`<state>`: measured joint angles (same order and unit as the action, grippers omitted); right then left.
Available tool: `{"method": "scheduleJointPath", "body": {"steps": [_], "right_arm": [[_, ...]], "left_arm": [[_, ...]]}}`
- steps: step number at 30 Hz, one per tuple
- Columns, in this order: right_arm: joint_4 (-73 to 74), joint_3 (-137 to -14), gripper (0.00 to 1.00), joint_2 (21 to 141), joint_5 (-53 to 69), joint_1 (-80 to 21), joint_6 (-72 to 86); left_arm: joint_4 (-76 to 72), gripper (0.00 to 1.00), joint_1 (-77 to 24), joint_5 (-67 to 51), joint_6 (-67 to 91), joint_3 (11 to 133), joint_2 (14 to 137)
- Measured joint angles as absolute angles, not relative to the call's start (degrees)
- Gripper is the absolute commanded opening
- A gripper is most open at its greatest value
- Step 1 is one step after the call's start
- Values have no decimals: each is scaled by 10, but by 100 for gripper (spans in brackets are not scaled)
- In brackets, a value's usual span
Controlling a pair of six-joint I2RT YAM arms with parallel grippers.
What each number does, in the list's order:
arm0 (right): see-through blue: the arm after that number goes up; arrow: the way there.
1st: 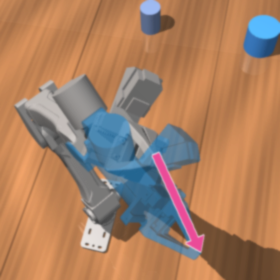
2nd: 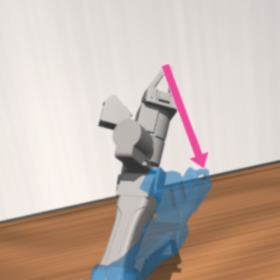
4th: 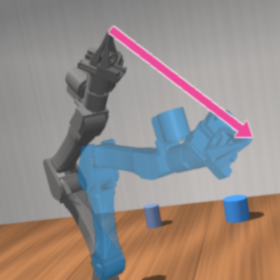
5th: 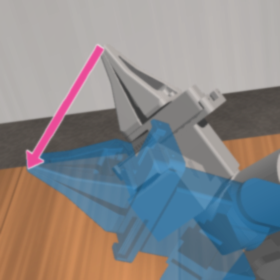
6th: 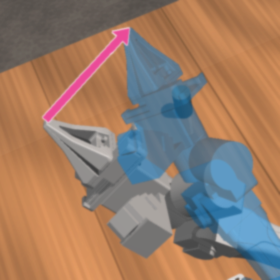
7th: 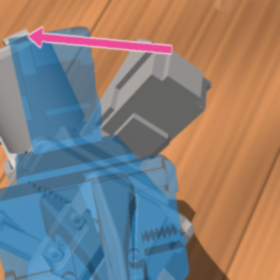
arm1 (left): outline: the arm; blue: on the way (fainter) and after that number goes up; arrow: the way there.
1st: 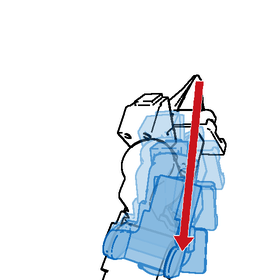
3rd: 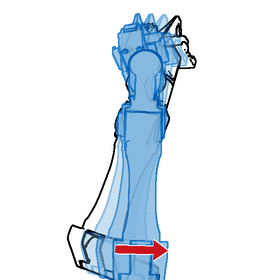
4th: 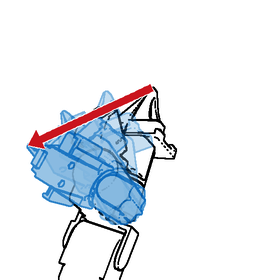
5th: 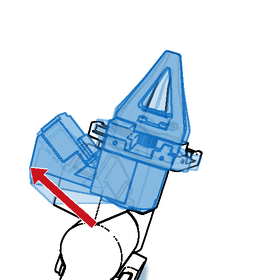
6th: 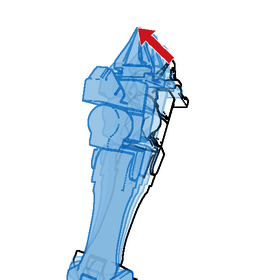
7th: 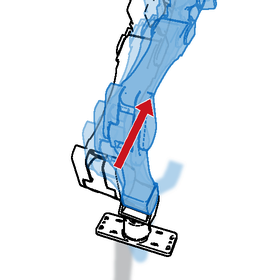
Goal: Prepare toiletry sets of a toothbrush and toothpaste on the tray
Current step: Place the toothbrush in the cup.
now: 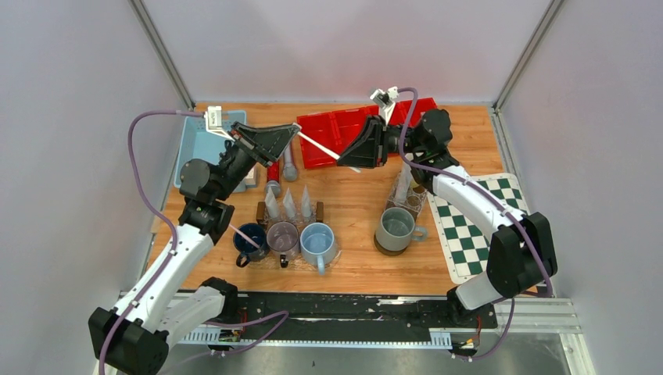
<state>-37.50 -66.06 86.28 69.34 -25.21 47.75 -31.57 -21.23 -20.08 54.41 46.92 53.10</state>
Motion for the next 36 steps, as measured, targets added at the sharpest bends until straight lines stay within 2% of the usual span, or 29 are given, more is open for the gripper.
{"method": "scheduleJointPath", "body": {"steps": [1,4,6,10,16,23,27,36], "right_arm": [[-376,-660,0,863,695,-253,478],[-378,-660,0,863,697,-254,479],[-378,-659,4,863,698,-254,479],[-376,-659,23,863,698,-254,475],[-338,-659,62,862,684,-256,444],[-237,-656,87,837,624,-256,363],[-182,-656,92,810,570,-254,318],[-123,-634,94,741,436,-239,254]], "left_arm": [[-316,20,-212,-201,546,469,531],[-316,9,-212,-201,551,467,531],[-318,1,-212,-201,553,466,530],[-313,0,-212,-200,552,464,523],[-279,0,-212,-196,520,461,487],[-155,0,-212,-172,419,468,413],[-65,0,-212,-148,365,470,358],[128,0,-212,-80,296,457,211]]}}
